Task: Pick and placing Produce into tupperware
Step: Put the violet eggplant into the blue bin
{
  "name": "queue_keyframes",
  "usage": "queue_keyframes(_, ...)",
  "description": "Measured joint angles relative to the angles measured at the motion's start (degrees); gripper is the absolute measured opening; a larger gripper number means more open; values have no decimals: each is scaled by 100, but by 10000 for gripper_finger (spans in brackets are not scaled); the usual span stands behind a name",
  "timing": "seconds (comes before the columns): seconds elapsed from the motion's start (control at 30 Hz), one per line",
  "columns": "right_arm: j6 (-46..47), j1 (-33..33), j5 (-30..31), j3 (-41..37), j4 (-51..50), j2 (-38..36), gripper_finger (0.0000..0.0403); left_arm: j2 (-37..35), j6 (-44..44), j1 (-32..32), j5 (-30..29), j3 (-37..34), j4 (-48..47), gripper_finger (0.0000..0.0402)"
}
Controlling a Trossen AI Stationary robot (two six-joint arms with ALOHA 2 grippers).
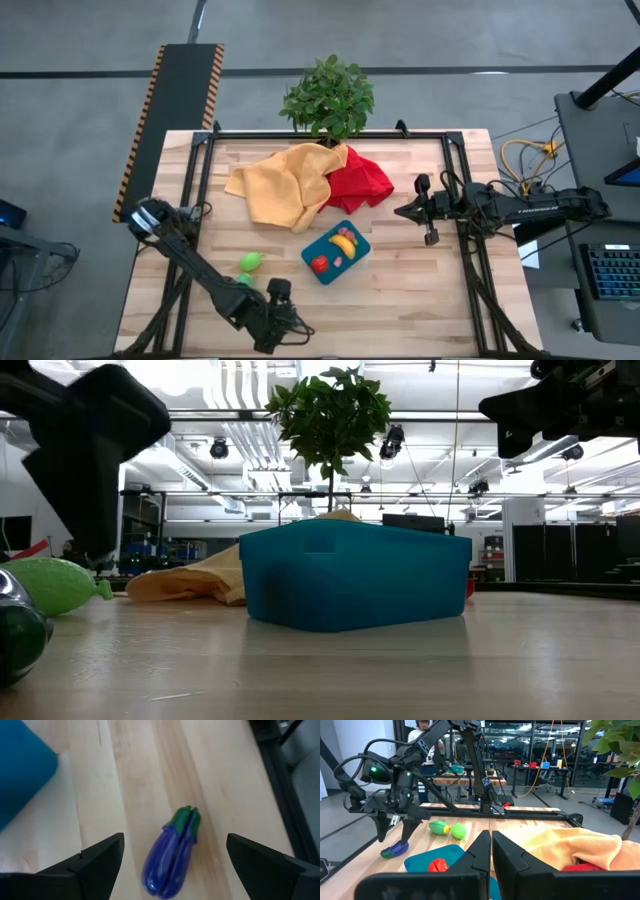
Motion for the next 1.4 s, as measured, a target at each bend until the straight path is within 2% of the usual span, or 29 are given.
queue_keyframes(0.47, -4, 0, 2, 0, -106, 0, 9, 319, -21, 100, 174, -17, -154, 336)
queue_keyframes(1.1, -6, 0, 2, 0, -124, 0, 9, 303, -320, 132, 170, -317, -56, 335)
queue_keyframes(1.4, -6, 0, 2, 0, -124, 1, 9, 305, -303, 132, 260, -289, -72, 280)
